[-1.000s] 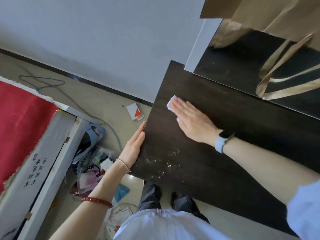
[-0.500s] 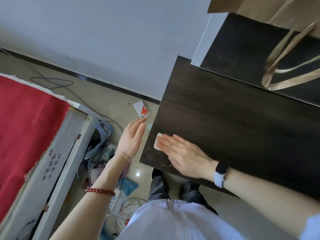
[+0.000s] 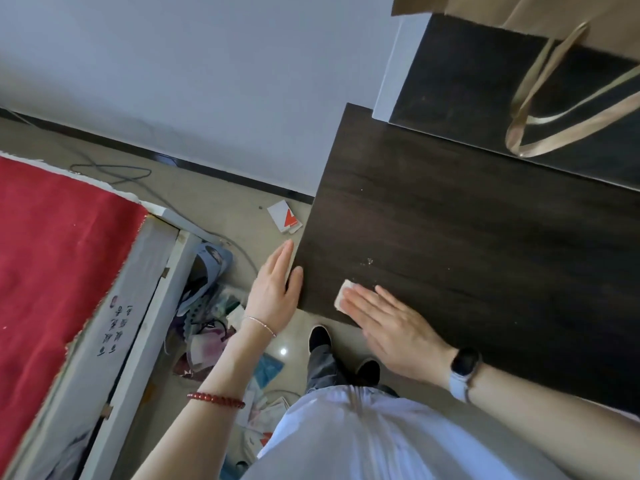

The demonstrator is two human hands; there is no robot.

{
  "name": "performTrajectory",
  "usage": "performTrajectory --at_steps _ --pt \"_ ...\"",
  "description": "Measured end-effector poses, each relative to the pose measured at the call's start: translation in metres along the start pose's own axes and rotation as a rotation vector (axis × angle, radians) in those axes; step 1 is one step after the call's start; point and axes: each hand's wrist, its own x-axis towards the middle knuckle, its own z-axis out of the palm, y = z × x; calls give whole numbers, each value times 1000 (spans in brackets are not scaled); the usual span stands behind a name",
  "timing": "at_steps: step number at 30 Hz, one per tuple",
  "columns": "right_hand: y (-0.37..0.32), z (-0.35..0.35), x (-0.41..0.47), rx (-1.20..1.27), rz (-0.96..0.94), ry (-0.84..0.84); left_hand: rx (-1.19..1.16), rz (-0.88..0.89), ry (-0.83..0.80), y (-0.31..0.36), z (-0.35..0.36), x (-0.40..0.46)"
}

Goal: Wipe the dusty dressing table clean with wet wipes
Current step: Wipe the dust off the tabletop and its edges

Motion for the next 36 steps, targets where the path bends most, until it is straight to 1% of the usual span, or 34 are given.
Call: performTrajectory --at_steps 2,4,5,6,7,8,10,11,12,13,14,15,17,19,21,23,24,25,27,29,31,32,33,34,35,36 --pt "27 -6 -26 34 291 78 8 -13 -73 9 15 -4" --pt "46 -10 -28 77 638 150 1 -52 -54 14 22 -6" --pt "47 -12 -17 98 737 196 -16 -72 -45 15 22 -6" --pt "43 -12 0 114 758 233 -45 -85 -47 14 20 -6" --pt "33 -11 19 126 715 257 -103 -90 -54 12 17 -5" --pt "18 -8 36 144 631 248 -210 -97 -51 11 15 -6" --pt "-16 4 50 128 405 197 -457 -162 -39 9 12 -6" --pt "-30 9 45 119 326 195 -514 -190 -40 8 11 -6" --pt "-36 12 34 114 274 195 -502 -190 -45 6 11 -5" --pt "-33 13 17 110 257 193 -414 -170 -49 6 13 -6" --pt "-24 14 -3 106 280 192 -261 -139 -42 6 17 -8" --pt "-11 13 -26 96 343 196 -84 -116 -24 8 24 -10" --pt "20 12 -76 87 577 246 172 -114 65 12 35 -14" --pt "41 7 -126 110 914 278 239 -144 125 17 42 -17" --pt "49 3 -152 164 1217 342 247 -150 134 17 45 -16" --pt "45 4 -141 200 1358 443 245 -142 132 15 44 -15" --pt "38 6 -125 204 1357 470 234 -145 126 15 43 -15" --pt "26 8 -104 205 1299 479 224 -151 113 15 41 -15" --pt "-8 16 -57 242 1055 453 196 -157 66 16 37 -15" --pt "-42 17 -18 294 800 432 117 -154 3 17 31 -14" --pt "-58 7 4 419 660 429 41 -134 -19 16 24 -12" --pt "-57 5 6 462 642 465 35 -124 -11 16 22 -13" --pt "-55 3 5 458 665 525 41 -110 10 17 18 -14" --pt "-50 0 2 407 742 578 45 -94 35 19 15 -15" --pt "-45 -2 -2 352 846 588 41 -76 59 22 13 -18" --pt "-41 -3 -6 318 937 562 39 -52 80 25 10 -21"
